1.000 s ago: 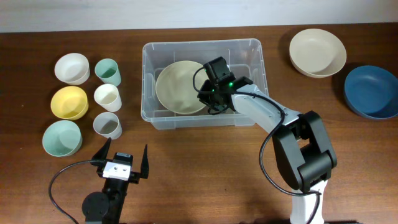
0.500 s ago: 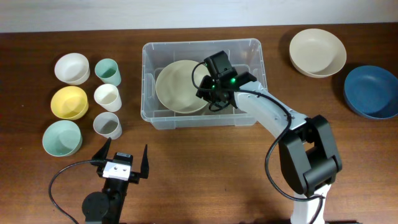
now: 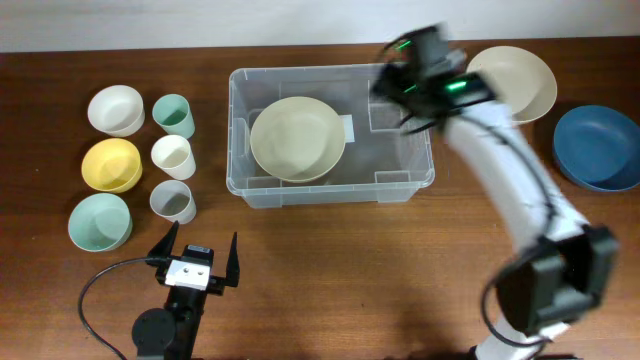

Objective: Pack container
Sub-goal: 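Move the right gripper to the dark blue bowl rim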

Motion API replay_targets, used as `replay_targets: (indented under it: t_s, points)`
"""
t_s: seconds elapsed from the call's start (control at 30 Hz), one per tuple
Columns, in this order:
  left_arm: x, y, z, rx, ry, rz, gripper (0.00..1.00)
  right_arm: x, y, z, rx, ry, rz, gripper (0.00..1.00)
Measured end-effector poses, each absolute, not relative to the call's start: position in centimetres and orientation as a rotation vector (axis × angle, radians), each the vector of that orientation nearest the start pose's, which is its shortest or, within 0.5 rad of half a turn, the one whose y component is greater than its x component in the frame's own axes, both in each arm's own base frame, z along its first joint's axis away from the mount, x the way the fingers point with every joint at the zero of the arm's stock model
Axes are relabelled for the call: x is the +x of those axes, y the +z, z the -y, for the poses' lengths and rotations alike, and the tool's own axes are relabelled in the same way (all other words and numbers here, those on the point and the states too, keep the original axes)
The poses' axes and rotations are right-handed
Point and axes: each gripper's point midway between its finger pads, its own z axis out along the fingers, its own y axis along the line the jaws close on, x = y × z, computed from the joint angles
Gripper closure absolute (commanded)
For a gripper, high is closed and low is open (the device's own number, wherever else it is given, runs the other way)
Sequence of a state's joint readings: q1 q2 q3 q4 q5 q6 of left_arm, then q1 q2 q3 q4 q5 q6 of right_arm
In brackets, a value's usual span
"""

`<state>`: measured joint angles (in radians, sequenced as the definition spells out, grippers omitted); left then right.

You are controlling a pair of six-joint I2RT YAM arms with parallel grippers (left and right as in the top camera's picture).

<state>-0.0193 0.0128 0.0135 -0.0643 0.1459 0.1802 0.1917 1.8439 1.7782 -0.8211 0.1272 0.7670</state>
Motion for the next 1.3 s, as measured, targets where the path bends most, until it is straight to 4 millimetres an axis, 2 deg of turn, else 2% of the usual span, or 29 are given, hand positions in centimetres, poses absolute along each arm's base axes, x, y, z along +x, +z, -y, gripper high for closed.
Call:
replay_targets:
  t_s: [0.1,0.17,0.23,0.33,0.43,0.5,0.6,0.67,0.7,0.73,0.9,1.0,1.3]
  points:
    - [24.4,16.2,3.0,0.274,0.004,-1.611,0.0,48.7,26.1,0.5,0.919,0.205,-2.201,0.01]
    - [24.4,16.2,3.0,0.274,0.004,-1.611,0.0,47.5,26.8,6.2,1.068,0.155,-2.131,0.01]
    - [24.4,16.2,3.0,0.274,0.004,-1.611,0.0,45.7,26.2,11.3,1.231,0.109,-2.087,0.01]
    - [24.4,16.2,3.0,0.274,0.004,-1.611,0.0,43.4,24.4,17.4,1.436,0.087,-2.035,0.01]
    - [24.4,16.2,3.0,0.274,0.004,-1.611,0.0,41.0,22.5,21.2,1.592,0.074,-2.013,0.01]
    - [24.4,16.2,3.0,0.274,0.004,-1.611,0.0,39.6,21.0,22.9,1.68,0.064,-2.014,0.01]
    - [24.4,16.2,3.0,0.274,0.004,-1.611,0.0,38.7,18.6,24.1,1.76,0.058,-2.024,0.01]
    - [24.4,16.2,3.0,0.274,0.004,-1.611,0.0,38.4,16.7,24.5,1.811,0.055,-2.042,0.01]
    - [24.4,16.2,3.0,0.274,0.004,-1.611,0.0,38.1,14.9,24.7,1.864,0.053,-2.063,0.01]
    - [24.4,16.2,3.0,0.274,0.004,-1.611,0.0,38.0,14.6,24.8,1.872,0.051,-2.065,0.01]
    - [24.4,16.2,3.0,0.274,0.004,-1.611,0.0,37.0,10.1,25.6,2.039,0.044,-2.072,0.01]
    - [24.4,16.2,3.0,0.274,0.004,-1.611,0.0,36.3,8.7,26.7,2.104,0.04,-2.038,0.01]
    - [24.4,16.2,3.0,0.274,0.004,-1.611,0.0,35.1,7.0,29.0,2.221,0.034,-1.938,0.01]
